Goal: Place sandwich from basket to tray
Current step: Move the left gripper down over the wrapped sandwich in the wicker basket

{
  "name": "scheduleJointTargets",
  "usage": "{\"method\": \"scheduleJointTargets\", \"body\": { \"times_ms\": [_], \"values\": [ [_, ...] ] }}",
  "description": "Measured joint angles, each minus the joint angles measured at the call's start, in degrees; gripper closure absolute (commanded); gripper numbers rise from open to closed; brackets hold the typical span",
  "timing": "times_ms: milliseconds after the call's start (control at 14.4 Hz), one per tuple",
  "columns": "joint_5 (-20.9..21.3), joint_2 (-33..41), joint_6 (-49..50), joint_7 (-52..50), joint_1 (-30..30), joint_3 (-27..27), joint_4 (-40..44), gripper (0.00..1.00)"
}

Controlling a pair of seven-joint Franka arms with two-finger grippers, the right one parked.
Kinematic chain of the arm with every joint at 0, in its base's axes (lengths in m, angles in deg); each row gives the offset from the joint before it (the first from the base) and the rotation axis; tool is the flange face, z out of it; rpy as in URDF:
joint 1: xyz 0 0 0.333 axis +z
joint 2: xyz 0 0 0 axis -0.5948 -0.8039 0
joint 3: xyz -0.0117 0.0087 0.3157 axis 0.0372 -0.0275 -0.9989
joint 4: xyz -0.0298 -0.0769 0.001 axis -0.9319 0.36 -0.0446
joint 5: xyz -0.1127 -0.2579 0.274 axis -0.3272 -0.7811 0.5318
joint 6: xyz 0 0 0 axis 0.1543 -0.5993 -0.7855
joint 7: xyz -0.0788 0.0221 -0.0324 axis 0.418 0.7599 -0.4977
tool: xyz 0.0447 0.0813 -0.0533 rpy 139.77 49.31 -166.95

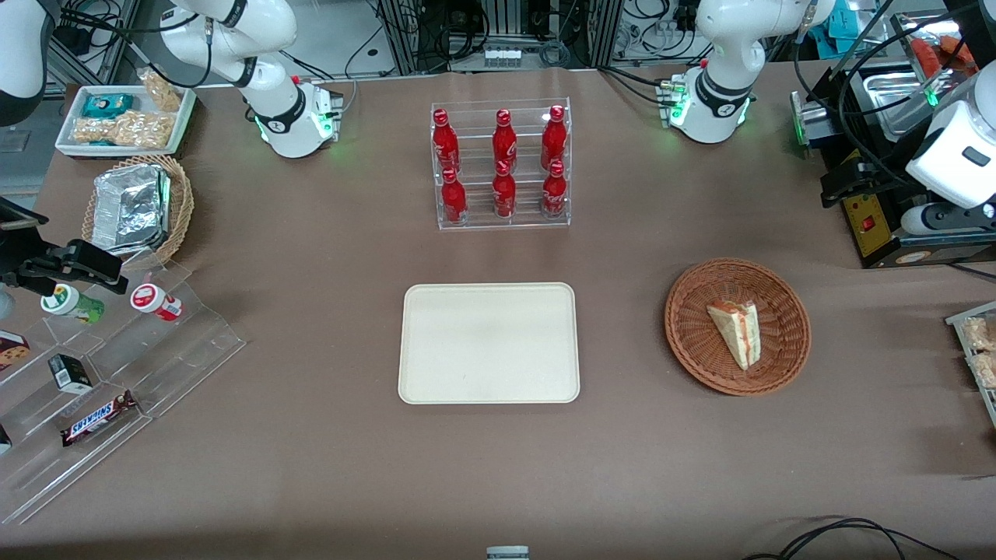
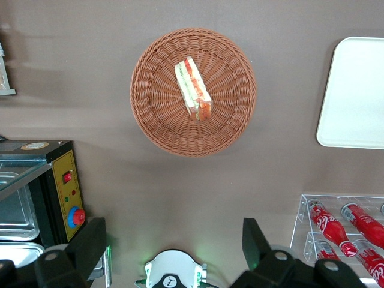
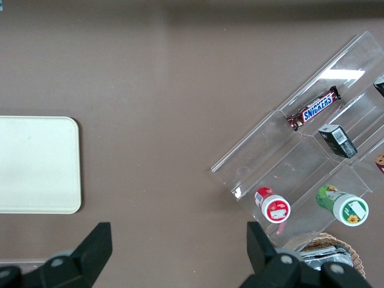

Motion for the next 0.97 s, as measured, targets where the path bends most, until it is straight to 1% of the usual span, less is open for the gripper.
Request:
{"method": "scheduleJointTargets", "body": {
  "times_ms": [485, 693, 832, 970],
  "values": [
    [0.0, -0.24, -0.04, -0.51, 0.03, 0.0, -0.14, 0.0],
    [0.0, -2.49, -0.07, -1.38, 0.13, -0.01, -0.95, 0.0],
    [0.0, -5.92, -0.66, -6.87, 0.11, 0.11, -1.69, 0.0],
    [-0.04, -10.06, -5.09, -13.93, 0.0, 0.55, -2.79, 0.0]
  ]
}}
